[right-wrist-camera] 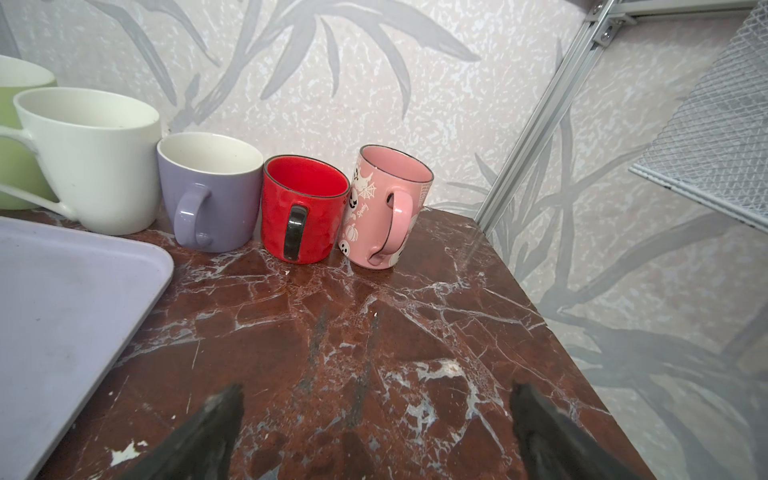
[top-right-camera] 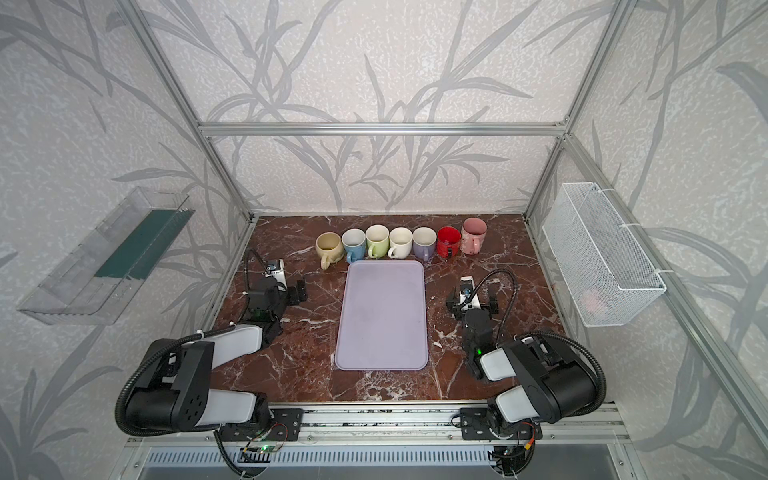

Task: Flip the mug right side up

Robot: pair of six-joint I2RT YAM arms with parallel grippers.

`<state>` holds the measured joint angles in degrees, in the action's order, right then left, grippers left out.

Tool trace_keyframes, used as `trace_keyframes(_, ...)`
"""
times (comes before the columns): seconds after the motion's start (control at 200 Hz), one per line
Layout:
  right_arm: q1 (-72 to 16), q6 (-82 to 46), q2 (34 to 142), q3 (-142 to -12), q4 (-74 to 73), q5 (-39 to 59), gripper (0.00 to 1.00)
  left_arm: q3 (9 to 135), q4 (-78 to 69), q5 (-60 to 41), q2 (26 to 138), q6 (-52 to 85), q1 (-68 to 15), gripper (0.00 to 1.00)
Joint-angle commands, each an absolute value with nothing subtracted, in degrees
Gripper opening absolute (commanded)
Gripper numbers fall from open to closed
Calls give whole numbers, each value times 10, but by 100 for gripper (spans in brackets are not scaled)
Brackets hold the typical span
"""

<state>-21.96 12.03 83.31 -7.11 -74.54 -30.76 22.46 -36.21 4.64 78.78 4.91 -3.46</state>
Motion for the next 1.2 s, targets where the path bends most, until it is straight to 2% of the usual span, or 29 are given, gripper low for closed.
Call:
trace_keyframes(0.0,-218,120,825,-72,-780,-304,99,206,-407,35,767,41,-33,93)
trace_keyframes(0.105,-221,91,805,-55,-778,-310,99,229,-370,7,764,31,-33,93)
trace_keyframes(0.205,-212,29,747,-76,-649,-288,99,263,-308,-11,754,24,-32,93)
trace_keyframes(0.29,-209,19,723,-85,-599,-287,99,249,-326,-11,747,25,-32,94)
trace_keyframes(0.405,-209,25,748,-69,-661,-283,99,218,-386,-11,756,26,-32,94)
trace_keyframes(0.565,-208,29,802,-25,-806,-290,99,230,-349,-15,730,23,-32,94)
trace_keyframes(0.81,-186,8,759,-79,-655,-267,99,223,-357,7,697,-33,-30,94)
trace_keyframes(1.07,-126,-45,736,-103,-568,-205,99,207,-429,-2,772,-18,-13,94)
trace_keyframes(1.15,-127,9,723,-97,-576,-186,98,207,-458,11,800,-20,-12,94)
trace_keyframes(1.195,-127,32,714,-93,-576,-209,98,205,-481,17,819,-19,-10,94)
